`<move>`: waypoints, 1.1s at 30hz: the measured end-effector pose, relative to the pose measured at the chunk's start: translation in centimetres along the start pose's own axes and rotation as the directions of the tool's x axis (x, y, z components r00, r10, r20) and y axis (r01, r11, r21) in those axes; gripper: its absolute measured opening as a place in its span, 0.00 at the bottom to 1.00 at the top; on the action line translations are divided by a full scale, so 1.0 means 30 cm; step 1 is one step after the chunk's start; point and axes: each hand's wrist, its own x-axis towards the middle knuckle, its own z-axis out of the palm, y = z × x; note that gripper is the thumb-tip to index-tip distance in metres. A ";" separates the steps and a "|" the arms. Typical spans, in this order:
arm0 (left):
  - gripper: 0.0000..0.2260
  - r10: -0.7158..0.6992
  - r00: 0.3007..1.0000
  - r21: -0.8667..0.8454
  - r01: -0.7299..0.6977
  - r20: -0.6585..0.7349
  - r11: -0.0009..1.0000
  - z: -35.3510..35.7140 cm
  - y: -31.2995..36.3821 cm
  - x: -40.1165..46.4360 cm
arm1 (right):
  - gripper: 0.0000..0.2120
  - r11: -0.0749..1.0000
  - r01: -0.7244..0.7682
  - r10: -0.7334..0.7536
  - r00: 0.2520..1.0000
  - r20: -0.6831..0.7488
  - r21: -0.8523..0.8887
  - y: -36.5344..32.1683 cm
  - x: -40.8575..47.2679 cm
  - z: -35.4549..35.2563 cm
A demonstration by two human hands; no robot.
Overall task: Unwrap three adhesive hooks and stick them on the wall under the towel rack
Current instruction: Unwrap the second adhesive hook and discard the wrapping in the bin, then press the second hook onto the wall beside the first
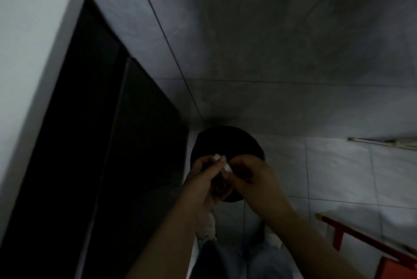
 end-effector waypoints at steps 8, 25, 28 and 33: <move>0.10 0.199 0.978 0.110 -0.193 -0.053 0.975 0.030 0.049 -0.059 | 0.05 0.944 -0.089 0.125 0.988 -0.094 0.319 -0.053 -0.001 -0.078; 0.06 0.728 0.676 0.247 -0.729 0.112 0.638 0.290 0.480 -0.610 | 0.07 0.875 0.075 0.064 0.961 -0.267 0.478 -0.664 -0.154 -0.320; 0.07 0.768 0.619 0.270 -0.777 0.164 0.569 0.339 0.574 -0.725 | 0.09 0.865 0.118 0.033 0.956 -0.291 0.487 -0.800 -0.190 -0.383; 0.07 0.811 0.559 0.230 -0.824 0.175 0.518 0.433 0.725 -0.914 | 0.08 0.835 0.239 -0.023 0.915 -0.403 0.496 -1.036 -0.235 -0.476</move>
